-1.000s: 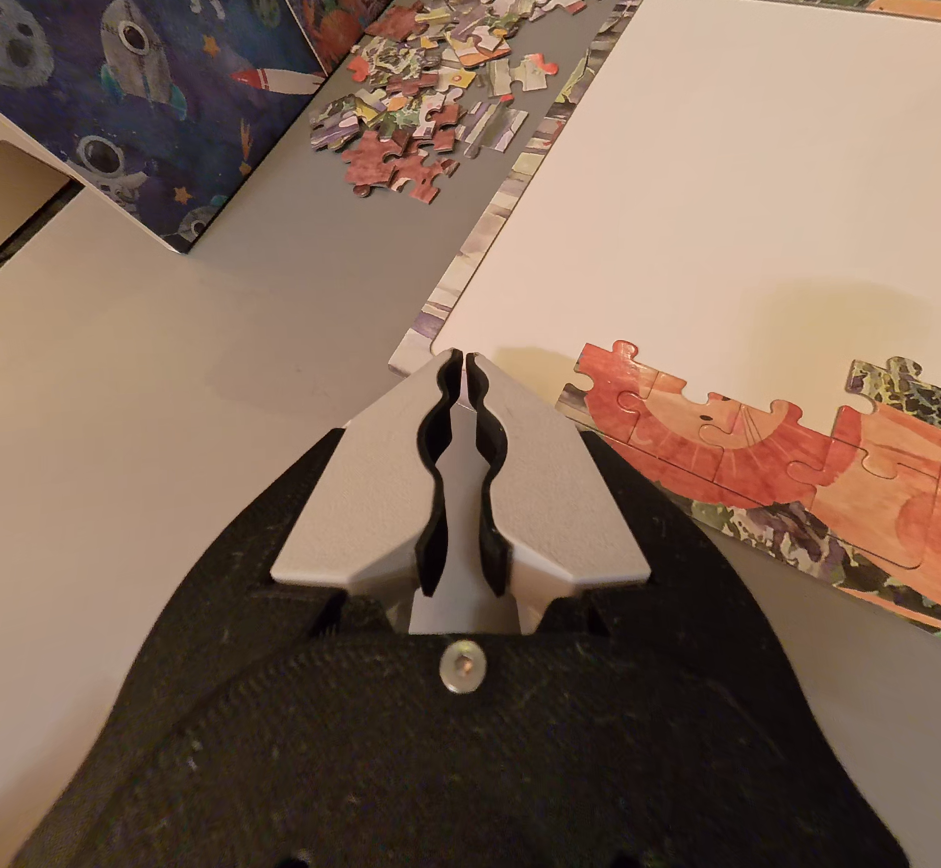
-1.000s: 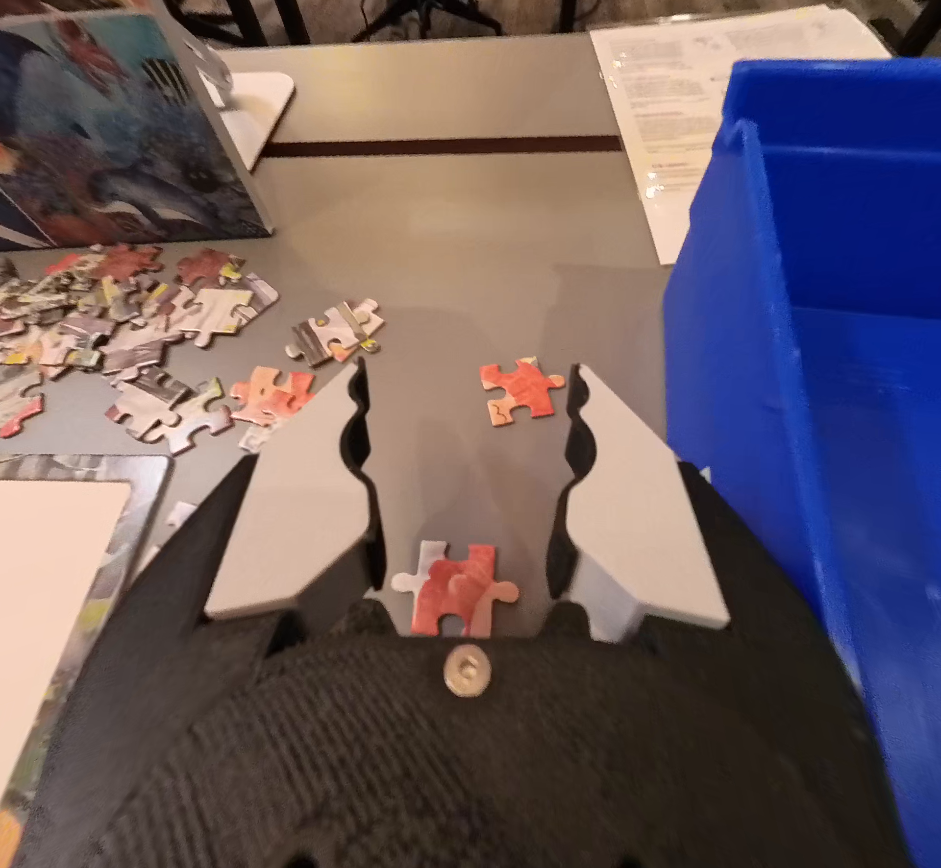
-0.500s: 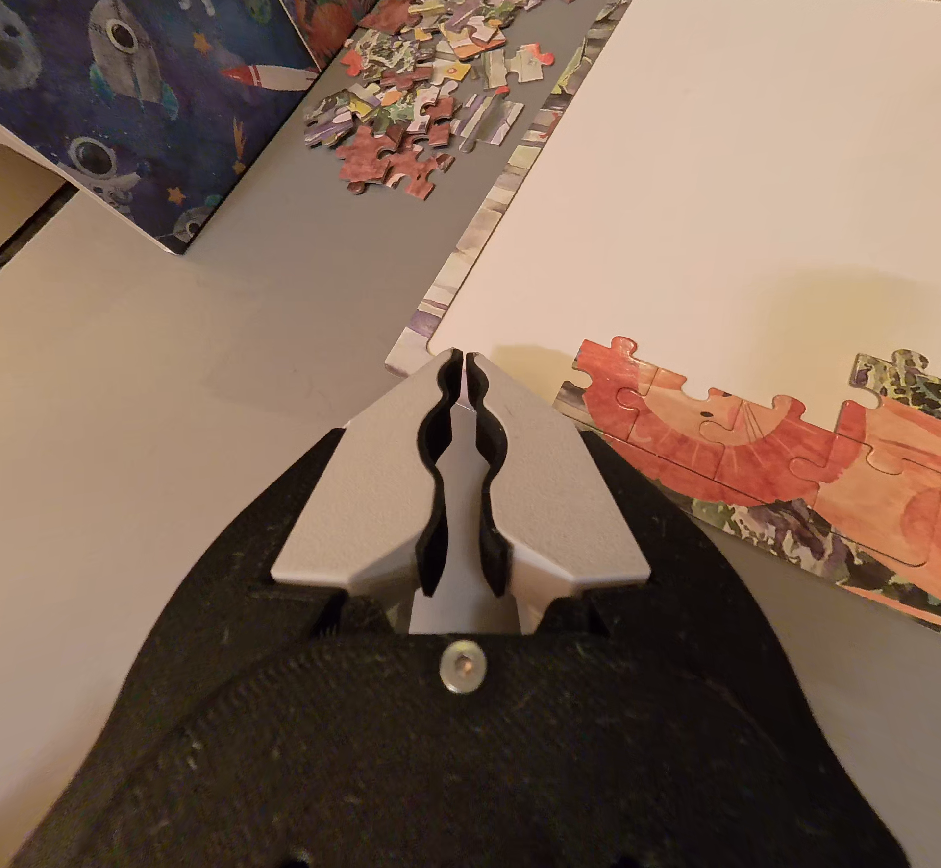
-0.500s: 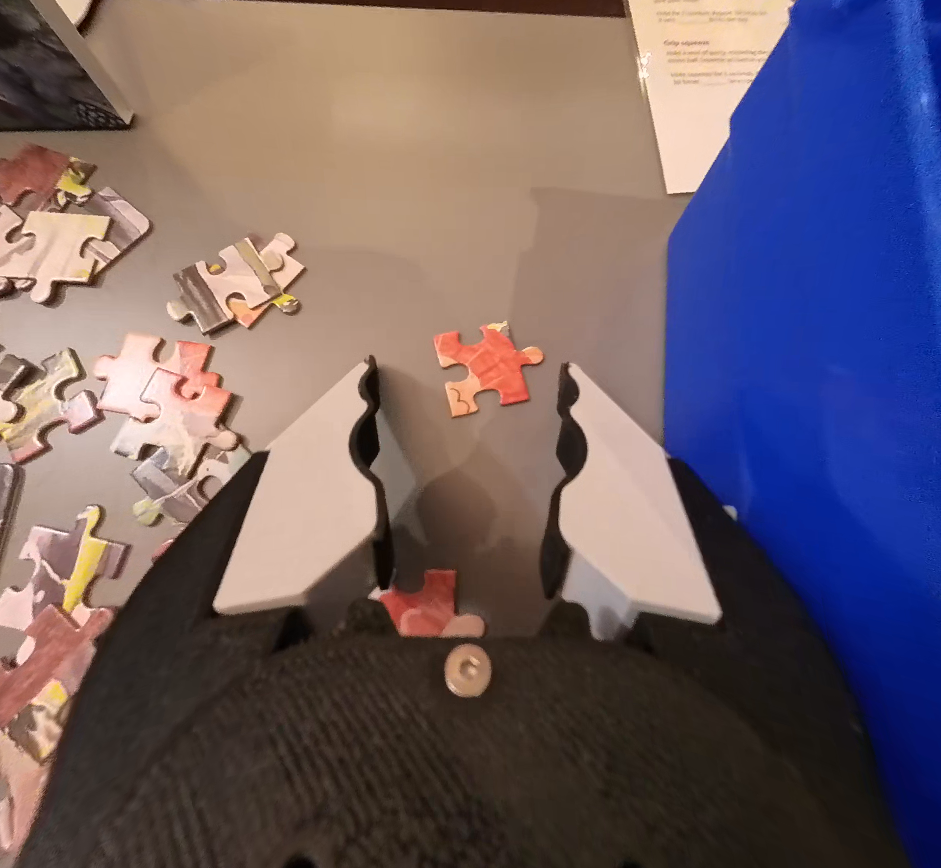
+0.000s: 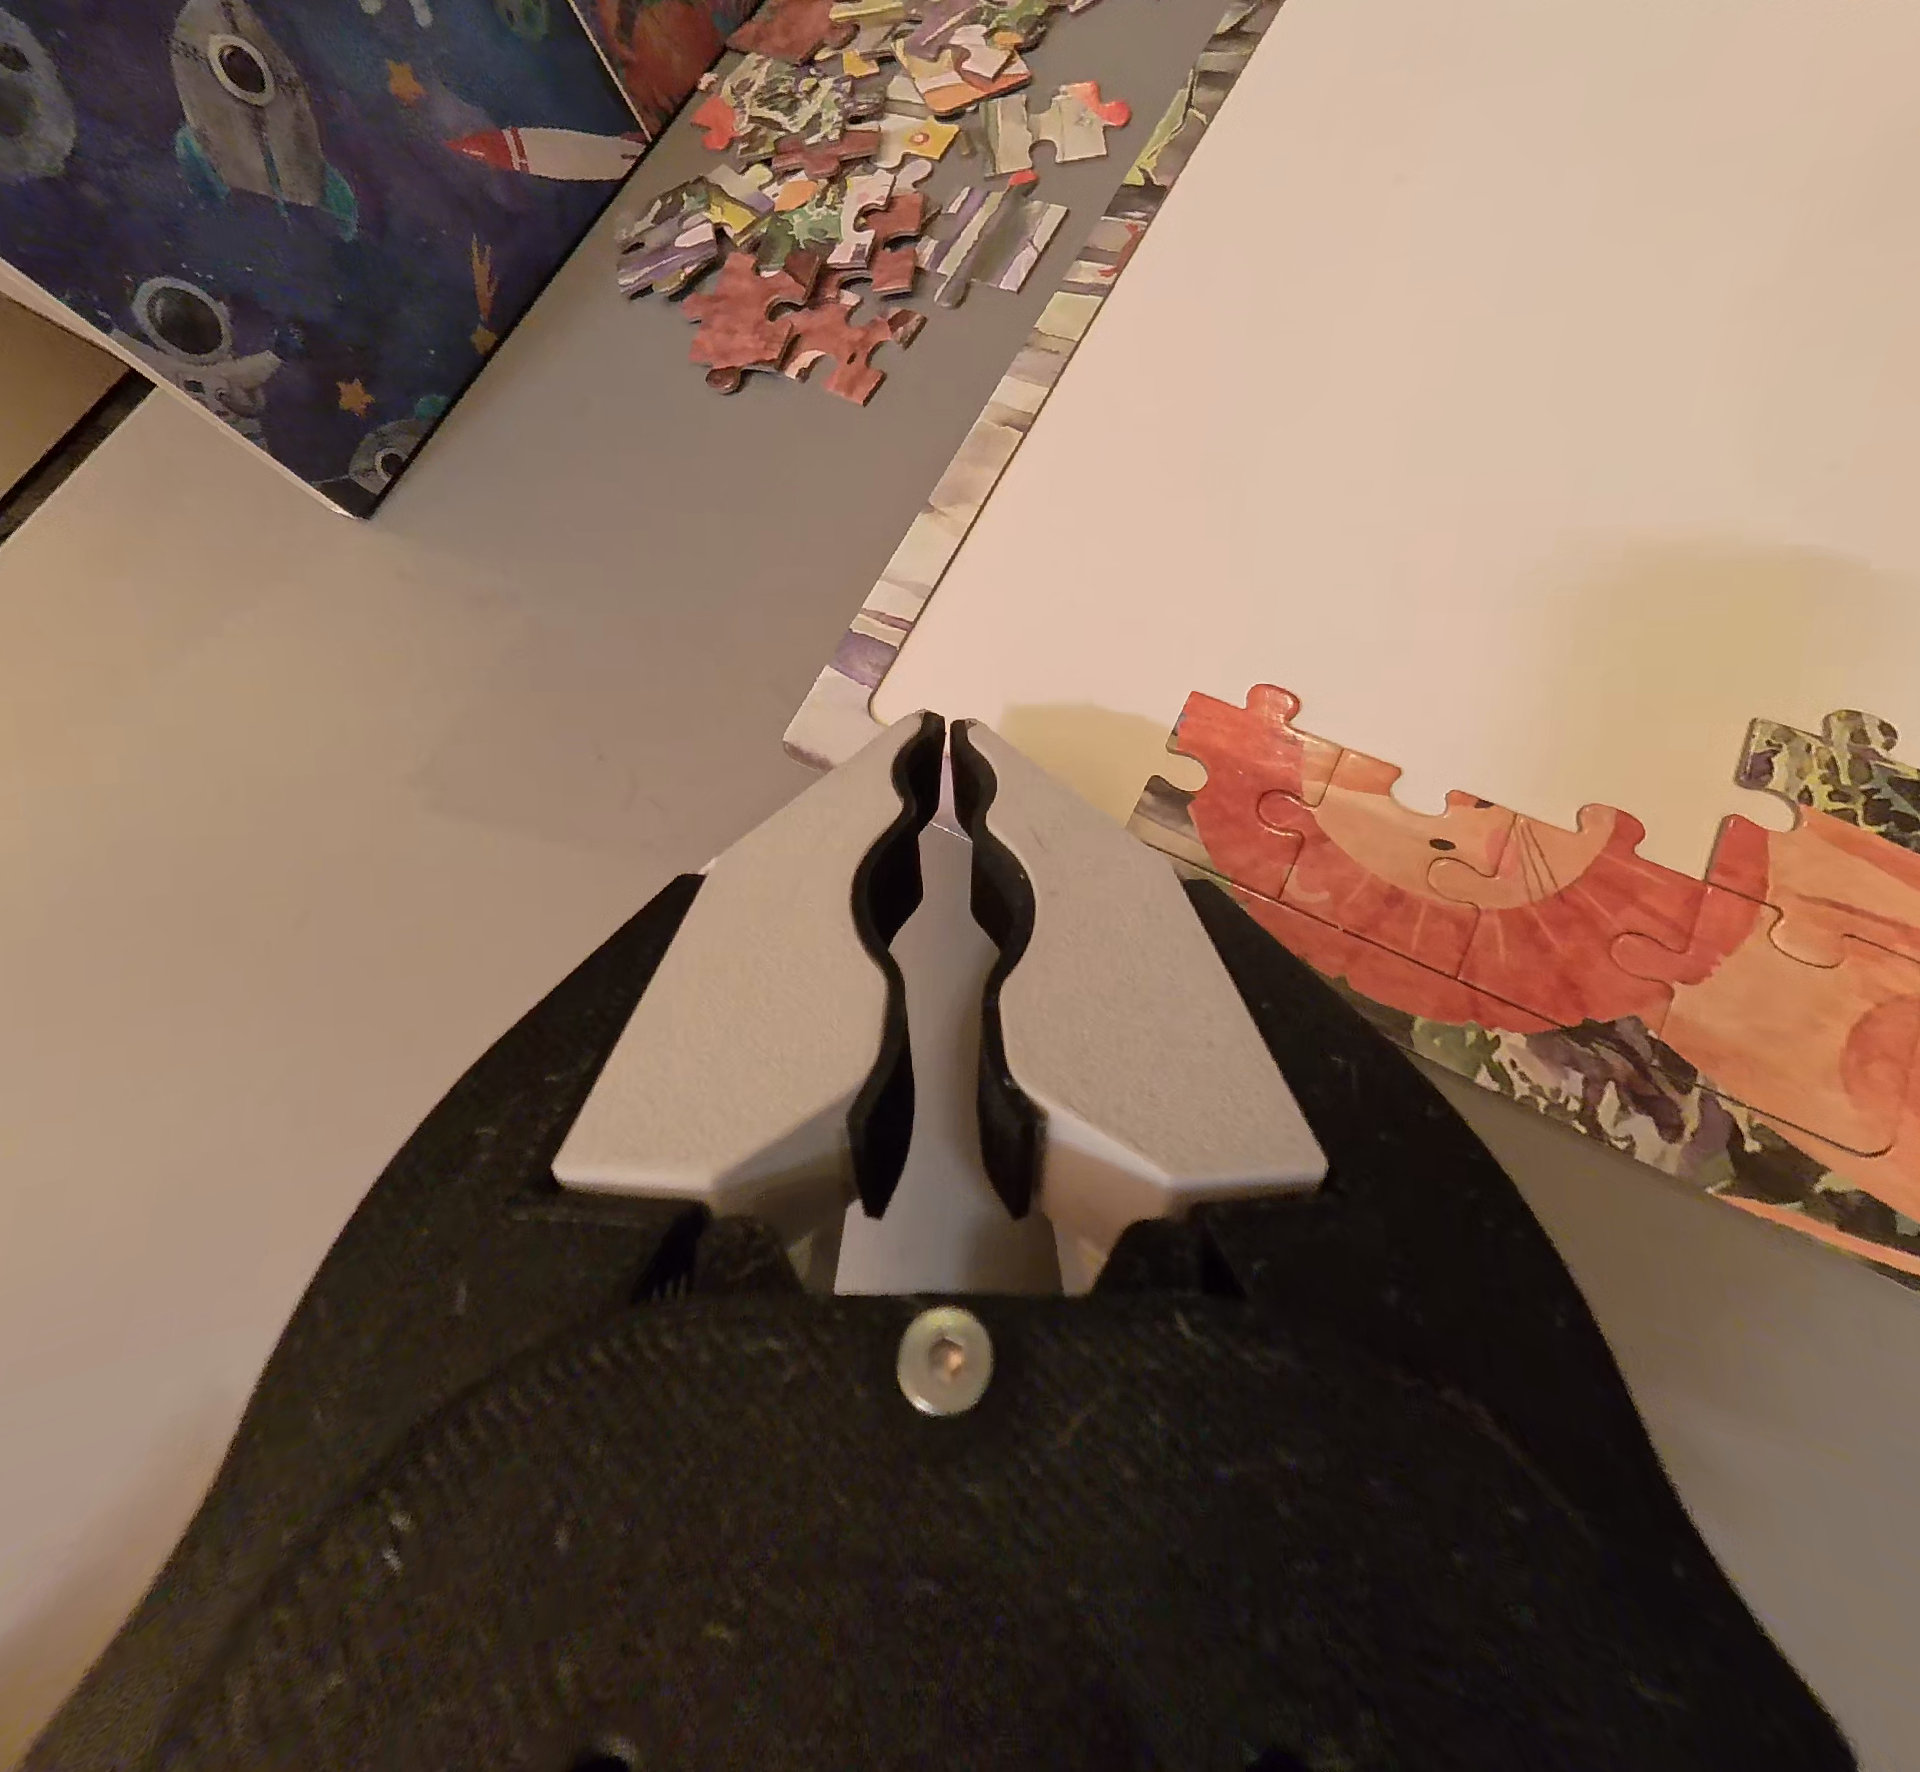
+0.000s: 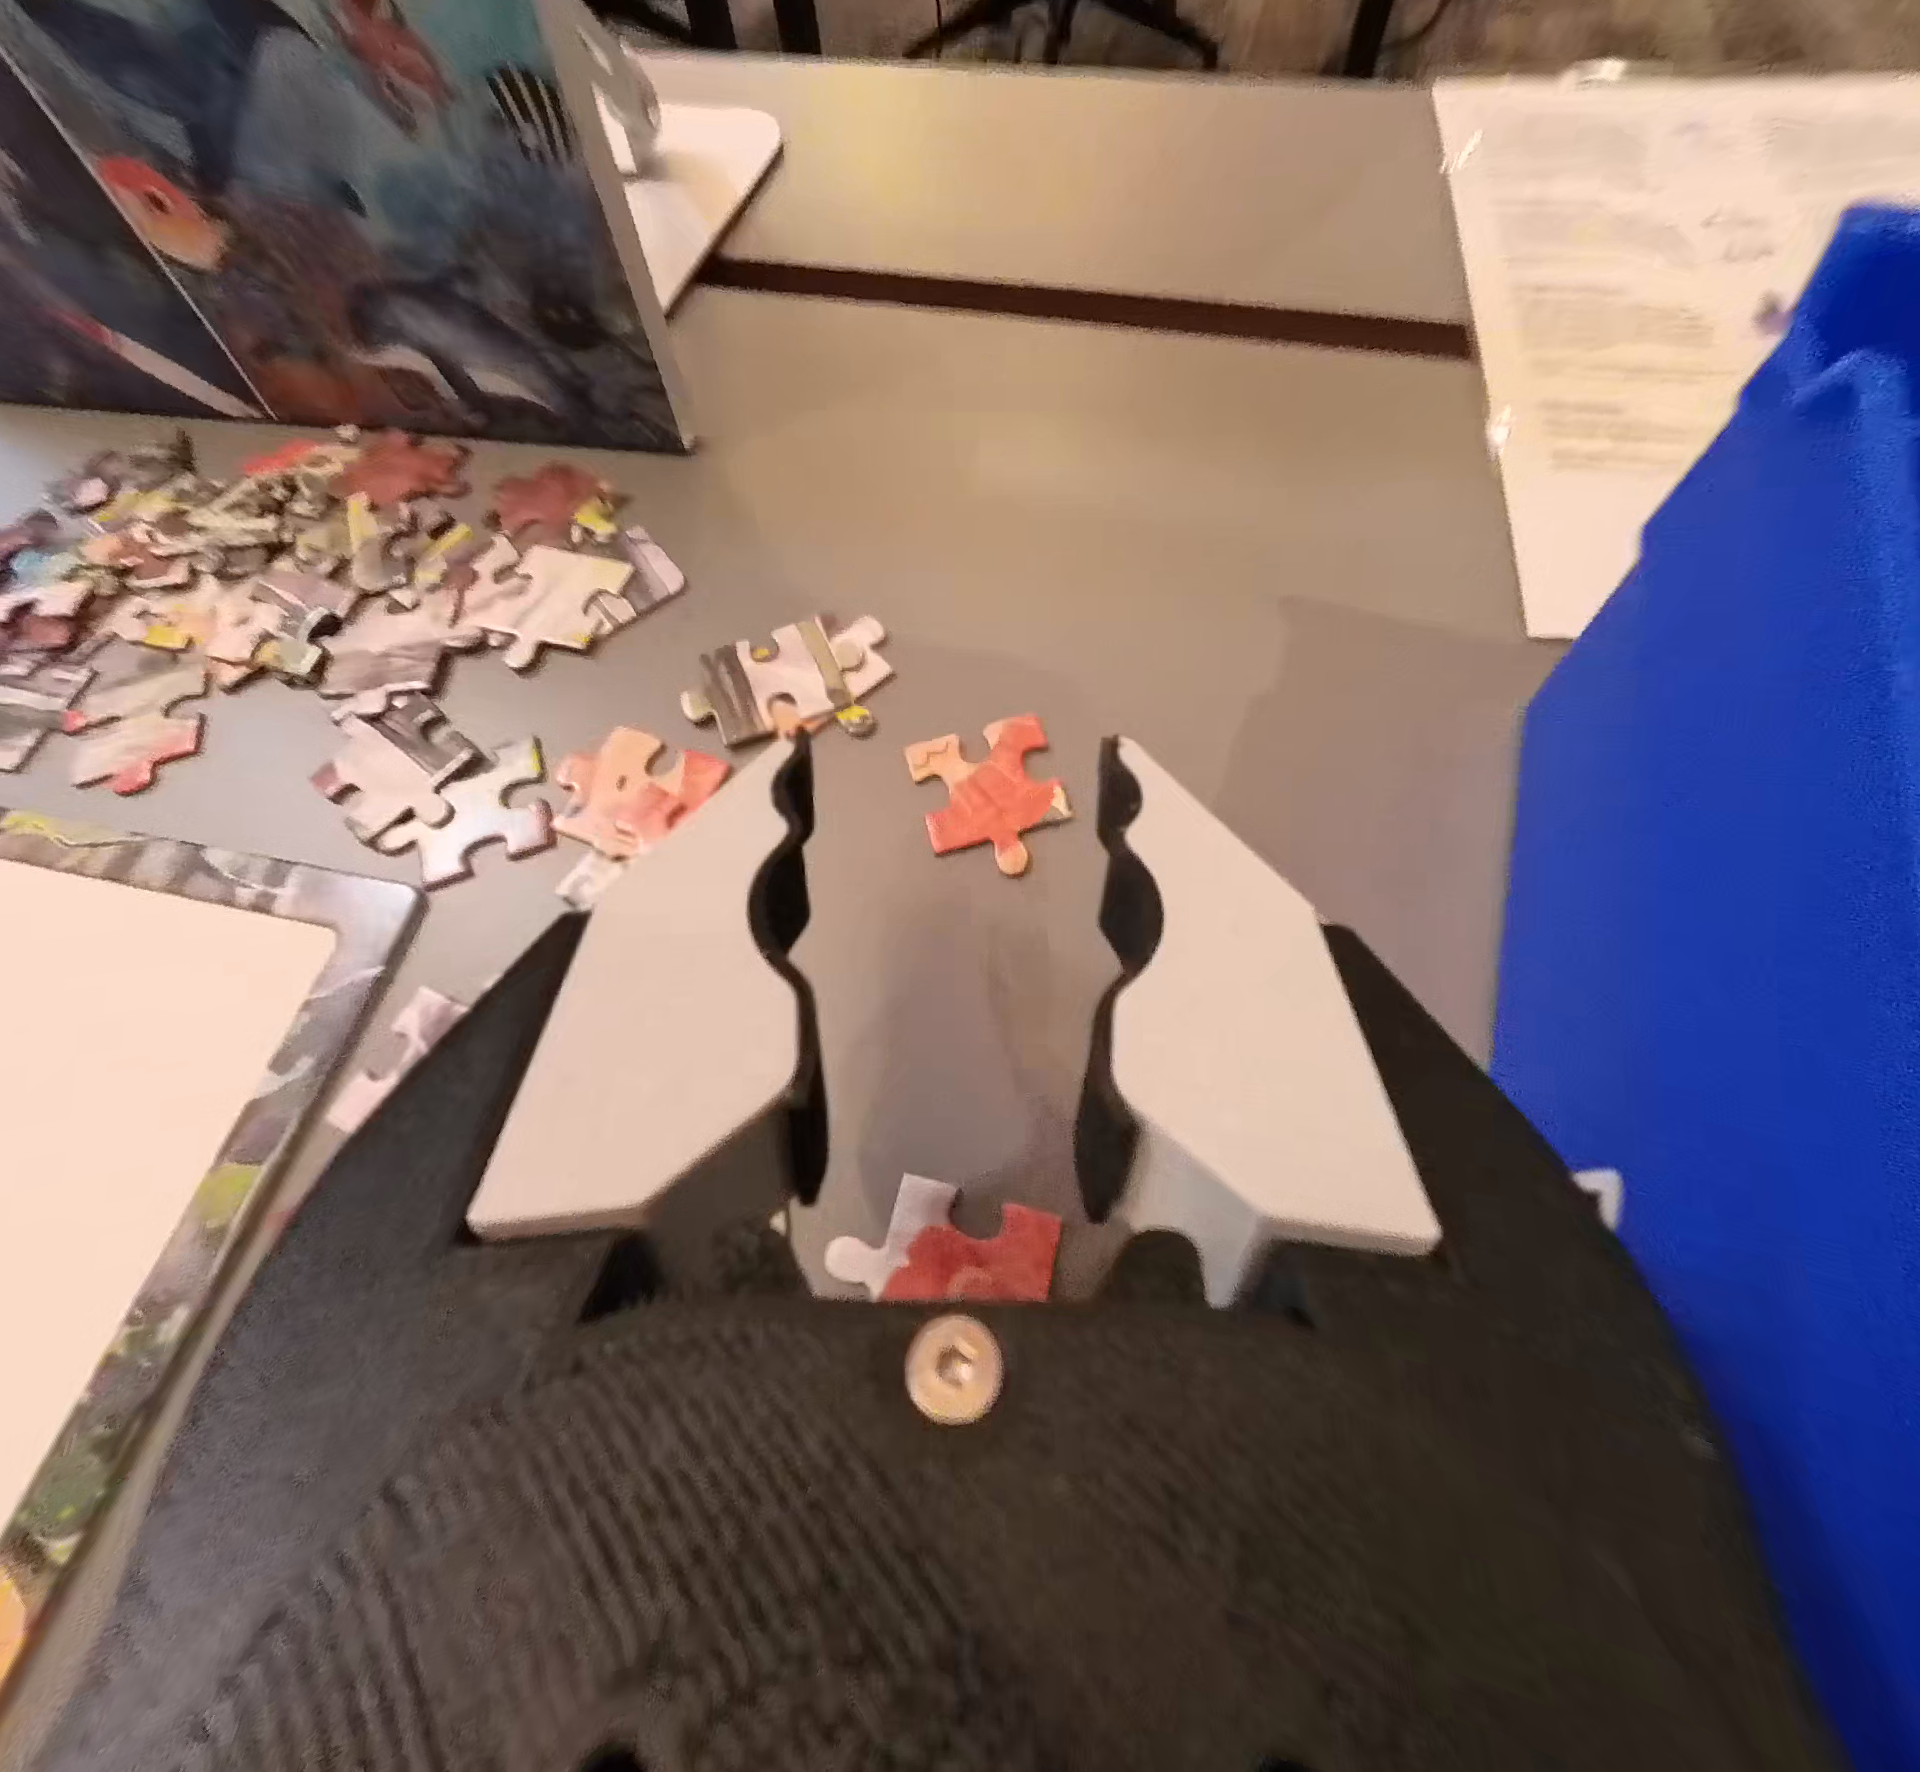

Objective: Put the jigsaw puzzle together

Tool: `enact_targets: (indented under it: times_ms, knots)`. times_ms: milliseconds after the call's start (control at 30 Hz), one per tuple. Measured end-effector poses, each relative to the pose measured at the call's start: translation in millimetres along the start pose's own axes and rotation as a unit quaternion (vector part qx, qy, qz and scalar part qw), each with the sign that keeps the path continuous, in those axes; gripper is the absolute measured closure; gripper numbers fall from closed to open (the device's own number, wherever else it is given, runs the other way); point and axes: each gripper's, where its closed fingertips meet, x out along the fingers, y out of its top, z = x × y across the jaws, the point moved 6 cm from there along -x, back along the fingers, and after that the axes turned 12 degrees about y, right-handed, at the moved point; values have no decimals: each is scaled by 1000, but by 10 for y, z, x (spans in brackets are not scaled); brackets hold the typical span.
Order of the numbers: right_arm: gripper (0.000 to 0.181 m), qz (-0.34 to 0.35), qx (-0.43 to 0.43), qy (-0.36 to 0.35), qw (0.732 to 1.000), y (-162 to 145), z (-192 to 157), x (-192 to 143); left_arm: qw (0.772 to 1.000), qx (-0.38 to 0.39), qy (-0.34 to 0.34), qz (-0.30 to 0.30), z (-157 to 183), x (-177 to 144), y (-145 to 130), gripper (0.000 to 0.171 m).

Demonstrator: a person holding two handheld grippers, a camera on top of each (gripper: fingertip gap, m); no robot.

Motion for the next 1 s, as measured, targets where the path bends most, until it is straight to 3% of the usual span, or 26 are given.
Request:
enact_targets:
  times_ms: [400,633,933,967,1000]
  knots:
    - [123,-115,-26,1,993,-175,46,305,1000,-2,-1,-3,-3,8,-2,171]
    - [149,-116,-27,15,993,-193,10,281,1000,-7,-2,-2,-13,8,-2,171]
    - [151,-117,-31,6,993,-190,3,269,1000,-2,-2,0,-2,2,-3,171]
    - [175,-115,-36,6,993,-179,-7,258,1000,-3,-2,0,-3,0,-2,171]
    - [180,-108,-42,4,993,-158,-19,243,1000,-4,-2,1,-4,-1,-2,171]
